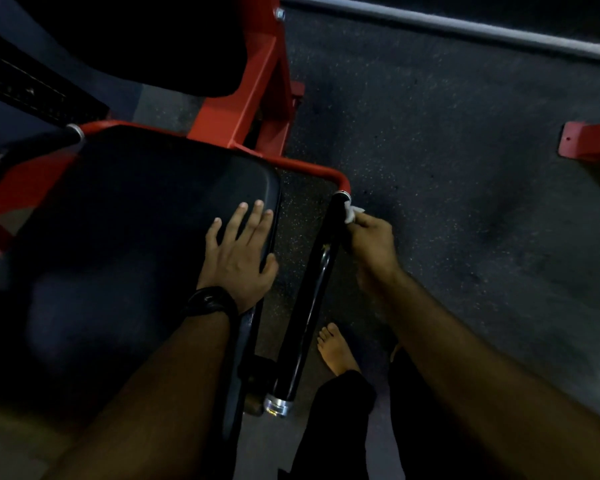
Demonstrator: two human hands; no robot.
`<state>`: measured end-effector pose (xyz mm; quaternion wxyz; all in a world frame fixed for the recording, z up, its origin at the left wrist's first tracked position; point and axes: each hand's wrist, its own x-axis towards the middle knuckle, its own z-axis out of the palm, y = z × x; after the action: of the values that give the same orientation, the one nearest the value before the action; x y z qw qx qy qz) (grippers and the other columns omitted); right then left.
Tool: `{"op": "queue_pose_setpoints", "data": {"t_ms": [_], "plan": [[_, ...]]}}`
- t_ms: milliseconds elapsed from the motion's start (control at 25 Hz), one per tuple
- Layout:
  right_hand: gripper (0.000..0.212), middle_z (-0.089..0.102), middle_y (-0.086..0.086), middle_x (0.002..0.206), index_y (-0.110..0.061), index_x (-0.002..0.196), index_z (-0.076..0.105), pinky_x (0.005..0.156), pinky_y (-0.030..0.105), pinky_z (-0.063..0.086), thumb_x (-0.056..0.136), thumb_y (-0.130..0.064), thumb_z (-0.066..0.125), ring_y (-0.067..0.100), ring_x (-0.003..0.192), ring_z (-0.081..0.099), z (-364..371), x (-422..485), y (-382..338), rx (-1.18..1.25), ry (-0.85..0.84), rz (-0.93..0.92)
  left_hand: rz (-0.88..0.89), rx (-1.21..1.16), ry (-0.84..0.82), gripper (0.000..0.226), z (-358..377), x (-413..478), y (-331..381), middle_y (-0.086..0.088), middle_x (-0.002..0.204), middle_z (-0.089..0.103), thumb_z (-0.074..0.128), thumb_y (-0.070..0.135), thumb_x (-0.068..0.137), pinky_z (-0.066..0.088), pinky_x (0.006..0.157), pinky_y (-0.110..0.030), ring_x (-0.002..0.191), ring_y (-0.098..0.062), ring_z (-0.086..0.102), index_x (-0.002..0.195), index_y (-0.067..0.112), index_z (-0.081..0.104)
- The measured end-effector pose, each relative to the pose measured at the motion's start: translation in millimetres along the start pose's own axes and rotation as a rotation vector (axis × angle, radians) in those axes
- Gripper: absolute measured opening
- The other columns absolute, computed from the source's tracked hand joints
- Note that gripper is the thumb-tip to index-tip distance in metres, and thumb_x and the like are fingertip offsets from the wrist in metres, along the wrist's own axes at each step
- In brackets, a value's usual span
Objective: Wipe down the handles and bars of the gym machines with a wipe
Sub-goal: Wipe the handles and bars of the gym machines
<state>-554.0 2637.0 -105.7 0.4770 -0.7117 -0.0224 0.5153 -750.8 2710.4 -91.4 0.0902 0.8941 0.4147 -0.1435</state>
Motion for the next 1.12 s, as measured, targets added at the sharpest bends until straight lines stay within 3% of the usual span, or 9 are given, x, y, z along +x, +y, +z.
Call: {"op": "queue_pose_setpoints", "data": {"t_ms": [120, 240, 400, 480, 560, 720, 800, 920, 1120], "plan": [[0.031, 0.051, 0.001, 0.06, -0.01, 0.07, 0.058, 0.052, 0.023, 0.041, 0.1, -0.017, 0.05, 0.009, 0.053, 0.045, 4.3, -6.4, -9.3, 0.135, 0.075, 0.158, 0.002, 0.004, 0.003, 0.073, -1.5, -2.5, 1.0, 0.0, 0.162, 0.019, 0.038, 0.041, 0.086, 0.016, 0.117, -0.054, 0.148, -0.019, 0.015, 0.154, 0.018, 0.025], [0.029, 0.057, 0.003, 0.07, -0.013, 0.075, 0.058, 0.066, 0.031, 0.046, 0.098, -0.006, 0.042, 0.013, 0.061, 0.05, 6.6, -20.1, -7.6, 0.344, 0.04, 0.314, 0.013, -0.019, -0.006, 0.071, -1.4, -1.3, 0.3, 0.0, 0.162, 0.018, 0.045, 0.037, 0.089, 0.014, 0.117, -0.053, 0.149, -0.02, 0.013, 0.154, 0.017, 0.024], [0.028, 0.067, 0.02, 0.118, -0.012, 0.084, 0.057, 0.064, 0.029, 0.059, 0.098, -0.002, 0.036, 0.021, 0.085, 0.068, 0.2, -22.6, -9.6, 0.544, -0.033, 0.453, 0.005, 0.008, -0.002, 0.072, -3.6, -3.0, 2.1, 0.0, 0.162, 0.016, 0.053, 0.034, 0.091, 0.012, 0.118, -0.052, 0.149, -0.02, 0.012, 0.154, 0.017, 0.023], [0.026, 0.068, 0.018, 0.116, -0.012, 0.089, 0.061, 0.087, 0.036, 0.057, 0.098, -0.003, 0.037, 0.028, 0.112, 0.064, 0.7, -37.3, -4.0, 0.578, -0.082, 0.441, 0.001, 0.024, -0.01, 0.072, -3.3, -3.3, 4.4, -0.001, 0.163, 0.015, 0.051, 0.034, 0.092, 0.012, 0.118, -0.052, 0.15, -0.02, 0.011, 0.155, 0.017, 0.021], [0.026, 0.072, 0.012, 0.099, -0.01, 0.092, 0.066, 0.091, 0.037, 0.055, 0.096, -0.002, 0.042, 0.023, 0.103, 0.067, -1.5, -57.3, 4.1, 0.543, -0.1, 0.374, -0.009, 0.035, -0.043, 0.072, -7.5, -2.8, 5.5, -0.001, 0.164, 0.01, 0.047, 0.035, 0.093, 0.011, 0.119, -0.052, 0.15, -0.02, 0.008, 0.155, 0.017, 0.016], [0.026, 0.072, 0.001, 0.095, -0.016, 0.106, 0.071, 0.071, 0.028, 0.056, 0.102, -0.018, 0.045, 0.009, 0.078, 0.064, 10.7, -80.1, 4.9, -0.152, 0.136, -0.045, 0.033, 0.094, -0.097, 0.073, -18.7, 6.5, 3.3, 0.0, 0.164, 0.005, 0.043, 0.042, 0.095, 0.011, 0.12, -0.048, 0.15, -0.02, 0.003, 0.156, 0.018, 0.01], [0.028, 0.068, -0.008, 0.112, -0.022, 0.12, 0.065, 0.086, 0.019, 0.052, 0.102, -0.017, 0.045, 0.005, 0.096, 0.065, 24.8, -104.8, 17.1, -0.398, 0.128, -0.371, -0.011, 0.039, -0.108, 0.075, -17.1, 7.8, 5.8, 0.001, 0.164, 0.0, 0.045, 0.041, 0.095, 0.005, 0.121, -0.047, 0.15, -0.019, -0.003, 0.156, 0.02, 0.007], [0.035, 0.056, 0.0, 0.137, -0.016, 0.128, 0.06, 0.107, 0.029, 0.043, 0.094, -0.01, 0.051, 0.015, 0.129, 0.05, 0.9, -83.3, 22.1, -0.738, -0.169, -0.761, -0.09, -0.02, -0.082, 0.076, -10.7, 7.3, 13.7, 0.003, 0.164, -0.003, 0.046, 0.038, 0.095, -0.001, 0.121, -0.047, 0.15, -0.017, -0.007, 0.156, 0.021, 0.005], [0.041, 0.05, 0.009, 0.143, -0.011, 0.134, 0.055, 0.108, 0.034, 0.039, 0.093, -0.005, 0.054, 0.023, 0.13, 0.049, -12.9, -7.2, -43.0, -1.424, -0.666, -0.867, -0.084, -0.052, -0.044, 0.075, -11.9, 8.9, 12.4, 0.004, 0.164, 0.002, 0.046, 0.037, 0.093, 0.002, 0.121, -0.048, 0.15, -0.016, -0.003, 0.156, 0.02, 0.009]]}}
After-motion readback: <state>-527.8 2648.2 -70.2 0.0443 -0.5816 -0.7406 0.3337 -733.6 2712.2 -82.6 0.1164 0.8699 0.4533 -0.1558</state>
